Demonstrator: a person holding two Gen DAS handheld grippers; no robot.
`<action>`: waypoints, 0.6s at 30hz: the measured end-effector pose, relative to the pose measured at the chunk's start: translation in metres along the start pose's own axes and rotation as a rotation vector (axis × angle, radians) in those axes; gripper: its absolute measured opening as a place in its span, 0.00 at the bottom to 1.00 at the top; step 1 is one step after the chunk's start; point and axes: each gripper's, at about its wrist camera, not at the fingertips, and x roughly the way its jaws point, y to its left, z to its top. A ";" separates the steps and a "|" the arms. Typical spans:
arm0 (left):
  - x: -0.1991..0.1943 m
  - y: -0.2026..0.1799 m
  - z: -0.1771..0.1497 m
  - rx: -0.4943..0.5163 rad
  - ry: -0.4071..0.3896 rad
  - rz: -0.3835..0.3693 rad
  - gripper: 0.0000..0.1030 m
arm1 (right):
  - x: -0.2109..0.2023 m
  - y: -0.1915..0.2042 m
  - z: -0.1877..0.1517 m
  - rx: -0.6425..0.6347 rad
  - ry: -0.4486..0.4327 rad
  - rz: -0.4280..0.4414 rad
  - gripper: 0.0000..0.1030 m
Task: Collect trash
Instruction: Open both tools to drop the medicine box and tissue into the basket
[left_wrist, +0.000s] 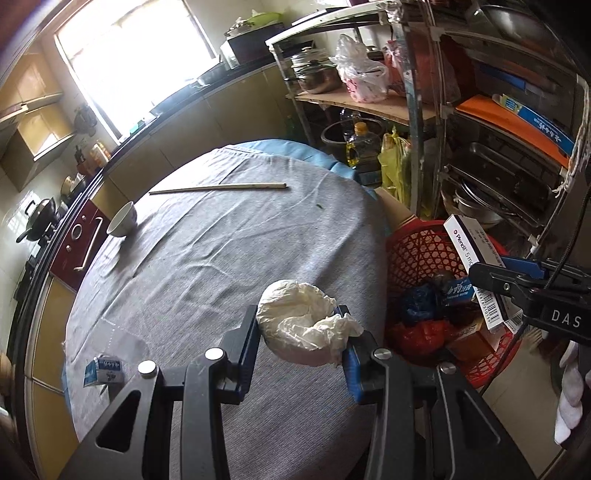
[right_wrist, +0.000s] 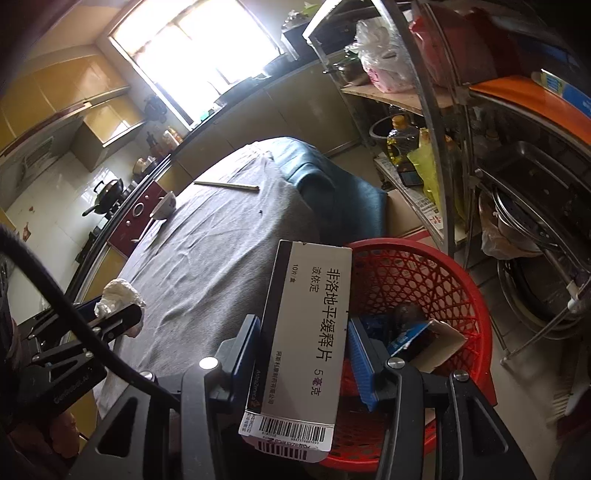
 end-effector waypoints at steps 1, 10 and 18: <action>0.000 -0.002 0.001 0.004 0.000 -0.001 0.41 | 0.000 -0.003 0.000 0.007 0.000 -0.001 0.48; 0.009 -0.022 0.013 0.047 0.011 -0.023 0.41 | -0.001 -0.028 0.002 0.060 0.004 -0.022 0.49; 0.021 -0.043 0.025 0.088 0.023 -0.047 0.41 | -0.001 -0.058 0.005 0.128 0.014 -0.043 0.49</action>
